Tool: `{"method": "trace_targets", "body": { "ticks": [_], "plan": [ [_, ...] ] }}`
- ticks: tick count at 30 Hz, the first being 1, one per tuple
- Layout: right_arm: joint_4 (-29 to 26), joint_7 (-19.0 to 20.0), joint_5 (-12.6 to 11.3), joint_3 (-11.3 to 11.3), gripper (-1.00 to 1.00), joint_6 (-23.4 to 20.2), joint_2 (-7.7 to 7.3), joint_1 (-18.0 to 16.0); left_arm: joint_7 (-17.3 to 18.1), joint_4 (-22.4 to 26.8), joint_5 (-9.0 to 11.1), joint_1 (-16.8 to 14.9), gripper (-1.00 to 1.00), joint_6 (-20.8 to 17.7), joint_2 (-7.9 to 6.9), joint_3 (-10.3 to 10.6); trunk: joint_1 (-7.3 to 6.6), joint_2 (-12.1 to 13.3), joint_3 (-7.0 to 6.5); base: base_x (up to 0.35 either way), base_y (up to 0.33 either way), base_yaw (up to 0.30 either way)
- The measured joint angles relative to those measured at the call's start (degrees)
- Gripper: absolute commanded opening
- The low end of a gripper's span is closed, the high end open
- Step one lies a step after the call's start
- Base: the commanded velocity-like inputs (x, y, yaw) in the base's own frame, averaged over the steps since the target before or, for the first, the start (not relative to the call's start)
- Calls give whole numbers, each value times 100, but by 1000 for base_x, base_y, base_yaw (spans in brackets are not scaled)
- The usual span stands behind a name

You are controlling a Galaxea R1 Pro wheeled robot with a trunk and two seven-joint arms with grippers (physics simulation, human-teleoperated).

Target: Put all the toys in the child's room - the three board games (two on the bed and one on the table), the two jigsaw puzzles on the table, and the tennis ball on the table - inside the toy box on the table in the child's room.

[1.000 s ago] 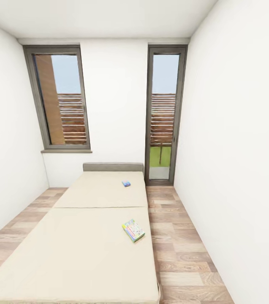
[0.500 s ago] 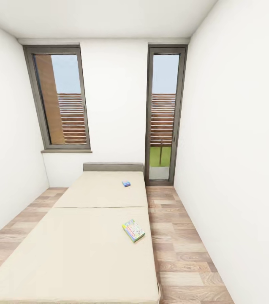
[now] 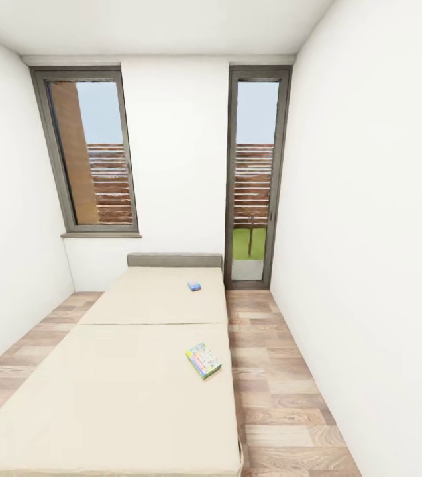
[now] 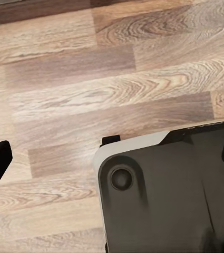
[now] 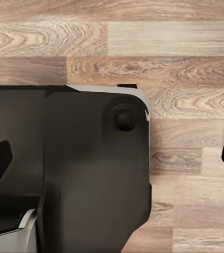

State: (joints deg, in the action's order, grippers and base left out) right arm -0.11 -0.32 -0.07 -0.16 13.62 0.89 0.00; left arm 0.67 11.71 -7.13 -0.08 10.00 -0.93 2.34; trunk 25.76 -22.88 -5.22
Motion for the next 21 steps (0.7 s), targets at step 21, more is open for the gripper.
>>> {"method": "trace_targets", "body": {
  "ticks": [21],
  "plan": [
    [0, -7, 8, 0, 100, -3, -24, 0, -32, -3, 22, 0, 100, -37, 23, -27, 0, -1, 49, 7, -23, 0]
  ]
}}
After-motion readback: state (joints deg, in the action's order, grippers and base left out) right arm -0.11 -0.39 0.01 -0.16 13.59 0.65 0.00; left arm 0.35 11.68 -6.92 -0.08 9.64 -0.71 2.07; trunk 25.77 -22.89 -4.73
